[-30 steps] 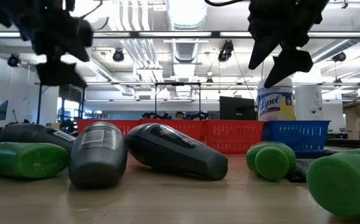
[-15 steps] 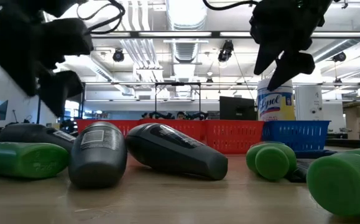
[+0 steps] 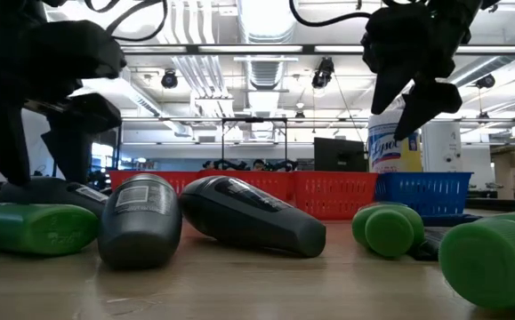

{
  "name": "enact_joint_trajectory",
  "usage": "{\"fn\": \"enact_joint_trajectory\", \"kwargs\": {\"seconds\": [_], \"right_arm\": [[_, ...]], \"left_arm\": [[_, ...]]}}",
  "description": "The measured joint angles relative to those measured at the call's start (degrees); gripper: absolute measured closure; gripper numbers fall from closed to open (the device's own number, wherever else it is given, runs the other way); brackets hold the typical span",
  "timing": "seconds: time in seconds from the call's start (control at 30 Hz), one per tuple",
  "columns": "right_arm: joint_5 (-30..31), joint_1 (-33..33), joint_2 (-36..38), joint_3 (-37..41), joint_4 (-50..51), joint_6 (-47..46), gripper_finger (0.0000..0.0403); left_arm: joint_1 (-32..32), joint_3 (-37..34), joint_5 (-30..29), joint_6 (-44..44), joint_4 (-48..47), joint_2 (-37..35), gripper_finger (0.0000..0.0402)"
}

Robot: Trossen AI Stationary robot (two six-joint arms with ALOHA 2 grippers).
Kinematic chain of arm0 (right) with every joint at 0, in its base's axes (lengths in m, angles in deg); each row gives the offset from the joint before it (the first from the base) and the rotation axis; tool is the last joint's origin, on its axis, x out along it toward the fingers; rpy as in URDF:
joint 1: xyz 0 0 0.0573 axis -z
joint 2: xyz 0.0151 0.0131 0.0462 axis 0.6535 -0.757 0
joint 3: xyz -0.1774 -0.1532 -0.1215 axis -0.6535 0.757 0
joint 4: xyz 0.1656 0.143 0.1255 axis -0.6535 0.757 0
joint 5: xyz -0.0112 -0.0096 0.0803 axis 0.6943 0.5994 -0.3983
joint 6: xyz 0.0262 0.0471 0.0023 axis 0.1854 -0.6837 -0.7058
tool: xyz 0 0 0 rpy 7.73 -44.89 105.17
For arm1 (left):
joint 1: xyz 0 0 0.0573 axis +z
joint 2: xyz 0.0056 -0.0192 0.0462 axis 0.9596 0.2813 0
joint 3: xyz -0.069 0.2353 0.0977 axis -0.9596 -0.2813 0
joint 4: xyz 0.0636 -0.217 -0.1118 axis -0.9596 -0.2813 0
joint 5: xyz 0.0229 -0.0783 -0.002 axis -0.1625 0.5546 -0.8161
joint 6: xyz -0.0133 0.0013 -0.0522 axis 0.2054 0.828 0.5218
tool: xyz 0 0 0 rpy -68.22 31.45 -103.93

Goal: Pick & Place Travel size toiletries
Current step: Put the gray deodorant into the blue bin

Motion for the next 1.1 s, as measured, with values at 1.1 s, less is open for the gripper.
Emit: {"fn": "enact_joint_trajectory", "kwargs": {"seconds": [1.1], "right_arm": [[0.04, 0.00, 0.00, 0.33, -0.03, 3.66, 0.0071]], "left_arm": [[-1.41, 1.33, -2.67, 3.95, 5.66, 10.39, 0.0156]]}}
